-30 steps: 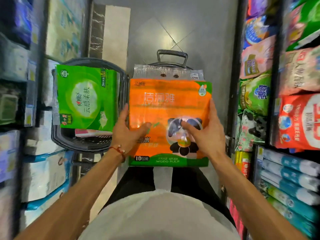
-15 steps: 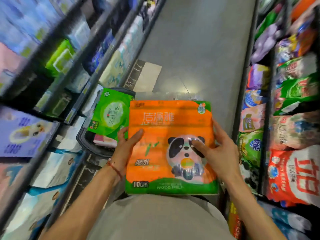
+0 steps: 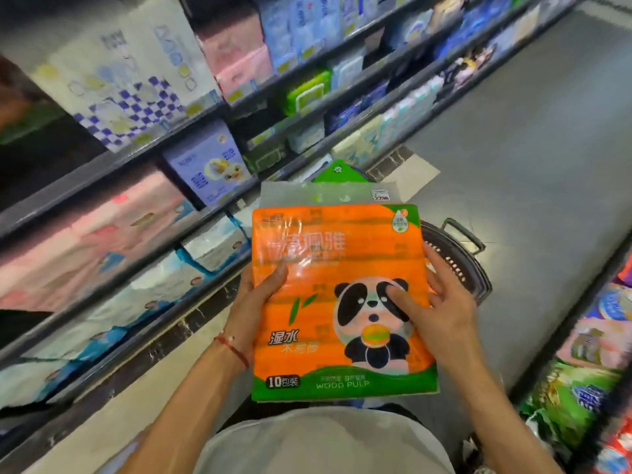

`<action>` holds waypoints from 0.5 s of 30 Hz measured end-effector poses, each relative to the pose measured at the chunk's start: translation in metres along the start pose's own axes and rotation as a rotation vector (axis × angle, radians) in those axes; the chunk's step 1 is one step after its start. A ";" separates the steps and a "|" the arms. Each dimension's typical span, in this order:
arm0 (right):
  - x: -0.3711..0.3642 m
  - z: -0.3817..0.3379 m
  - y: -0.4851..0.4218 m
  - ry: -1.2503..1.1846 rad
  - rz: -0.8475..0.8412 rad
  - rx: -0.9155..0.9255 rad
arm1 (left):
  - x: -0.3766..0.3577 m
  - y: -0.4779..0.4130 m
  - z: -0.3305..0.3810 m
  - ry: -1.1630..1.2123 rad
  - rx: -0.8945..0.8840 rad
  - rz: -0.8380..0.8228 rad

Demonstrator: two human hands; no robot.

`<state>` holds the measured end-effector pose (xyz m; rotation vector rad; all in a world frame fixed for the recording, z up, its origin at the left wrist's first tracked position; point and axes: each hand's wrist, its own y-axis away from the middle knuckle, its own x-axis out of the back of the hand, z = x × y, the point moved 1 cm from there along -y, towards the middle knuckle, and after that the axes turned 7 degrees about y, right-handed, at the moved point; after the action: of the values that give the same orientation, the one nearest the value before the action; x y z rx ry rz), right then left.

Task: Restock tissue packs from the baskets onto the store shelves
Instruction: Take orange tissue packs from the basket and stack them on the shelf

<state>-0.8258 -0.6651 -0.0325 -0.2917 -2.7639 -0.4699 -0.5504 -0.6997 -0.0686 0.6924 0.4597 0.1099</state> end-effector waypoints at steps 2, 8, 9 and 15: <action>-0.021 -0.010 0.009 -0.005 -0.051 0.049 | 0.028 0.019 0.008 0.006 -0.047 0.010; -0.091 -0.046 0.028 0.076 -0.264 0.125 | 0.120 0.073 0.023 0.076 -0.148 0.101; -0.105 -0.051 0.032 0.077 -0.295 0.131 | 0.136 0.082 0.024 0.094 -0.163 0.108; -0.211 -0.091 0.074 -0.184 -0.514 -0.020 | 0.231 0.134 0.040 0.177 -0.158 0.054</action>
<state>-0.5865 -0.6596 -0.0026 0.4052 -3.0035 -0.6180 -0.3188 -0.5626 -0.0420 0.5419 0.5953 0.2573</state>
